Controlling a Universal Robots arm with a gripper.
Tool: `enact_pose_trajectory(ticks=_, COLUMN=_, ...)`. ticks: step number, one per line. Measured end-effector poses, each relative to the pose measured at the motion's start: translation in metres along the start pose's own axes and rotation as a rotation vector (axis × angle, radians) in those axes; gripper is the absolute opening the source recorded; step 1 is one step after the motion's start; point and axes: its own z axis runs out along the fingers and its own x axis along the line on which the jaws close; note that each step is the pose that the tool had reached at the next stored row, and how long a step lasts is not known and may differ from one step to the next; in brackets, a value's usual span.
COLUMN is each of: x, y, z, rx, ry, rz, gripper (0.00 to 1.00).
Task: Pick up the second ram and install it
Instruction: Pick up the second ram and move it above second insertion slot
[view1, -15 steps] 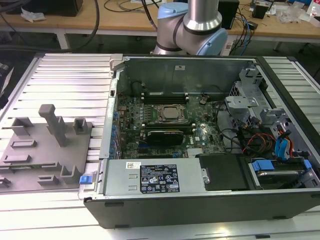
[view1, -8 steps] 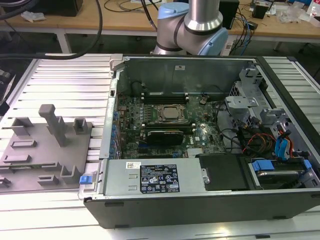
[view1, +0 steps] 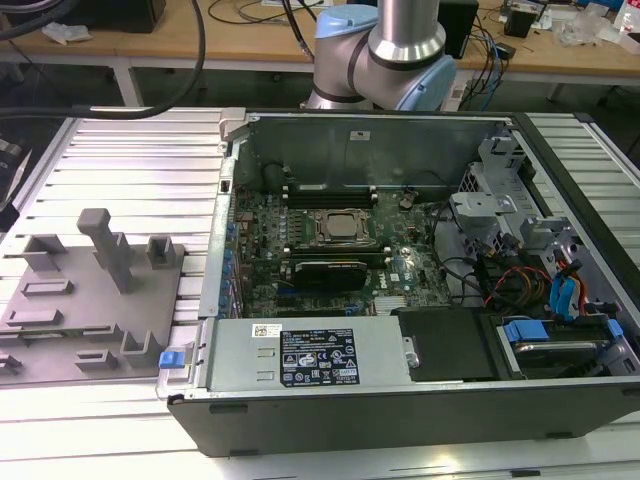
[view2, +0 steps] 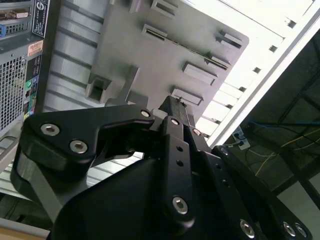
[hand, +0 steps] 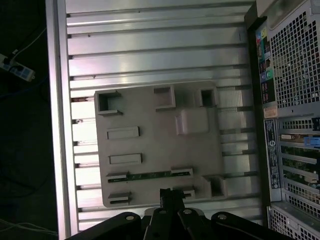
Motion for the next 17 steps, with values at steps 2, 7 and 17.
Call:
enact_pose_trajectory(ticks=2, x=0.0000, y=0.0000, z=0.0000, rx=0.0000, ry=0.0003, rz=-0.008, gripper=0.11)
enact_pose_trajectory(ticks=7, x=0.0000, y=0.0000, z=0.0000, rx=-0.0013, ry=0.0059, rz=-0.136, gripper=0.11)
enact_pose_trajectory(ticks=17, x=0.0000, y=0.0000, z=0.0000, rx=-0.0046, ry=0.0205, rz=-0.469, gripper=0.11)
